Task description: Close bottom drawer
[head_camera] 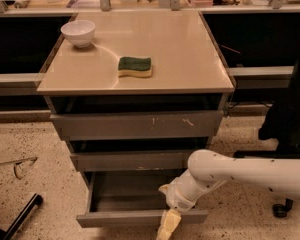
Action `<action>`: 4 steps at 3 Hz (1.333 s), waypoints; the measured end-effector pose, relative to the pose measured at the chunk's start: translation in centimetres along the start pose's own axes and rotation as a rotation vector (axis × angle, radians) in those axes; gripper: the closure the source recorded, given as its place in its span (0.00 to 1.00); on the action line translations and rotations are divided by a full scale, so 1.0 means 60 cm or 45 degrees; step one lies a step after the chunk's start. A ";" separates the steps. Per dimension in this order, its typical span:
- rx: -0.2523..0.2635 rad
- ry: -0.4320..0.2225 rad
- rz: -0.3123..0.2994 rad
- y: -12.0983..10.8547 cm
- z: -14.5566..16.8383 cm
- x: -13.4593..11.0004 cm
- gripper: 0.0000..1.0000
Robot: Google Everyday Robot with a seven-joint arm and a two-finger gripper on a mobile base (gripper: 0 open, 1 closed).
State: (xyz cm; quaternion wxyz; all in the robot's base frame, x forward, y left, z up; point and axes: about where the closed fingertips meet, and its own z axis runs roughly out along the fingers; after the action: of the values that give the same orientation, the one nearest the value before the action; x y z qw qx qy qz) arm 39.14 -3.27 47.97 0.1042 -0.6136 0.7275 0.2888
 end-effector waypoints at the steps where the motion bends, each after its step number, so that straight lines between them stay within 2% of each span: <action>1: -0.041 -0.118 -0.010 -0.029 0.091 0.037 0.00; 2: -0.141 -0.227 0.014 -0.025 0.177 0.075 0.00; 3: -0.192 -0.245 0.037 -0.007 0.213 0.085 0.00; 4: -0.190 -0.244 0.036 -0.007 0.211 0.084 0.00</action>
Offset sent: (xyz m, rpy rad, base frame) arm -0.0429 0.0284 -0.1824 0.3164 0.1863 -0.0117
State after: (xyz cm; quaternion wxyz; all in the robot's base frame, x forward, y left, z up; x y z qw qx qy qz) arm 35.85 -0.57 34.99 0.1233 -0.5788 0.6992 0.4010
